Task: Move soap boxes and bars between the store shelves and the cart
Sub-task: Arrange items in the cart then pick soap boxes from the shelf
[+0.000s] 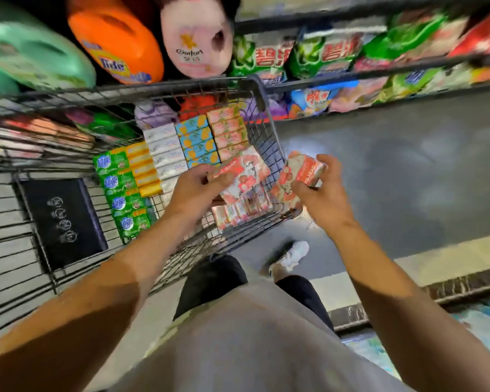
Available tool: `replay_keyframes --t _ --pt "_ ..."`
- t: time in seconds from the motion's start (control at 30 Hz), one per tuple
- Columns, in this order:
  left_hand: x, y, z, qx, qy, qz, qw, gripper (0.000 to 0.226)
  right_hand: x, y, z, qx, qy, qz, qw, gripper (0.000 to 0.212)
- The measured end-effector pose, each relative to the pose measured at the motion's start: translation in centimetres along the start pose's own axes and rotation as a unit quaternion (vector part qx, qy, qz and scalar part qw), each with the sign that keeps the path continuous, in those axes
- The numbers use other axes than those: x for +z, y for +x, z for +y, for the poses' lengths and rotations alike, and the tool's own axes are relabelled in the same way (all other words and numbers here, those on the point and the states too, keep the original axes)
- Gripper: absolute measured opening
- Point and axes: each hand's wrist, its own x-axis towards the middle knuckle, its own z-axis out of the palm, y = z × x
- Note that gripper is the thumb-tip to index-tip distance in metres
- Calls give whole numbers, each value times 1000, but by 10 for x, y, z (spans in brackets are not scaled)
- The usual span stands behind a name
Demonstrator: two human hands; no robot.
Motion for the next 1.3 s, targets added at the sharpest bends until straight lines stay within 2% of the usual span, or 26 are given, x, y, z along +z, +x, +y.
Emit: replay_keyframes --t 0.13,0.3,0.47,0.6,0.73,0.97,1.13,1.3 --pt "54 -20 27 39 -23 -15 999 20 -66 1 11 -21 71 46 996 51" --pt "149 -51 45 101 -15 9 995 18 -162 -1 43 -51 131 28 990 54" --pt "245 -75 65 141 -6 36 989 14 -262 -3 61 -109 156 46 981 55" --pt "302 -84 99 186 30 31 982 12 -336 0 59 -154 132 75 976 55" --pt "346 -83 151 266 75 37 960 19 -407 8 40 -208 61 111 970 60" --pt "422 -66 253 324 73 7 943 23 -507 48 -23 -291 -2 143 946 64" --pt "474 -33 326 413 103 21 905 19 -572 95 -68 -342 -30 159 926 63" --pt "521 6 400 465 135 35 874 30 -628 154 -110 -370 -43 167 913 61"
